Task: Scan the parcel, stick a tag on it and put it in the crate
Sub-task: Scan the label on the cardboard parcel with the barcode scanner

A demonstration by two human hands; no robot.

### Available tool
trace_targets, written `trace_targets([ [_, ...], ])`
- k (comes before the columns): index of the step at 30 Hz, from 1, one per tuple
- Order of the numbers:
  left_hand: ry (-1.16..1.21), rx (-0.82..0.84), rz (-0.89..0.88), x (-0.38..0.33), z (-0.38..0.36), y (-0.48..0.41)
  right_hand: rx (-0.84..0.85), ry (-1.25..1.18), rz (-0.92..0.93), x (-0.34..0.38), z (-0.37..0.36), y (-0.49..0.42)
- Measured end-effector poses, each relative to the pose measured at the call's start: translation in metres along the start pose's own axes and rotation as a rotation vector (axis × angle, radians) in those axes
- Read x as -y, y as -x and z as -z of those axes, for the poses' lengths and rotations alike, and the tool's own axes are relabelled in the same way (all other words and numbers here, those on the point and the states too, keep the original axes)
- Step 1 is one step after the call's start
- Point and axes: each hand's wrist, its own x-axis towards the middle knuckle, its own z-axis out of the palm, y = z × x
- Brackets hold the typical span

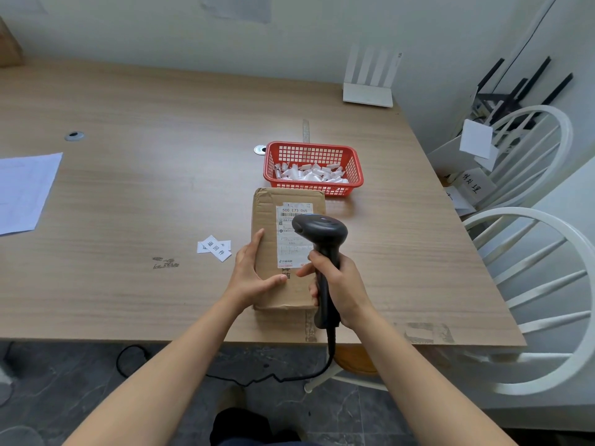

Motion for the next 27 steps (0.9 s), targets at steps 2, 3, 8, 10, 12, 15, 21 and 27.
trace_targets([
  [2,0.011,0.006,0.008,0.0,0.0,-0.001,0.002,-0.001,0.001,0.0,0.002,-0.001],
  [3,0.017,0.011,0.013,0.0,0.0,-0.002,0.002,0.005,0.002,0.001,0.003,-0.001],
  [8,0.045,0.063,0.07,0.001,-0.007,-0.01,-0.044,0.061,-0.017,0.001,0.014,-0.006],
  [10,0.074,0.068,0.112,0.001,-0.012,-0.015,-0.088,0.125,-0.023,0.0,0.024,-0.01],
  [12,0.103,0.069,0.158,0.001,-0.017,-0.021,-0.155,0.186,-0.037,-0.003,0.038,-0.017],
  [15,0.153,0.097,0.2,-0.004,-0.024,-0.032,-0.308,0.271,-0.114,-0.011,0.068,-0.039],
  [21,0.043,0.192,0.18,-0.014,-0.031,-0.051,-0.467,0.401,-0.392,-0.043,0.123,-0.082],
  [27,-0.209,0.231,0.093,-0.014,-0.027,-0.052,-0.512,0.701,-0.515,-0.072,0.116,-0.09],
])
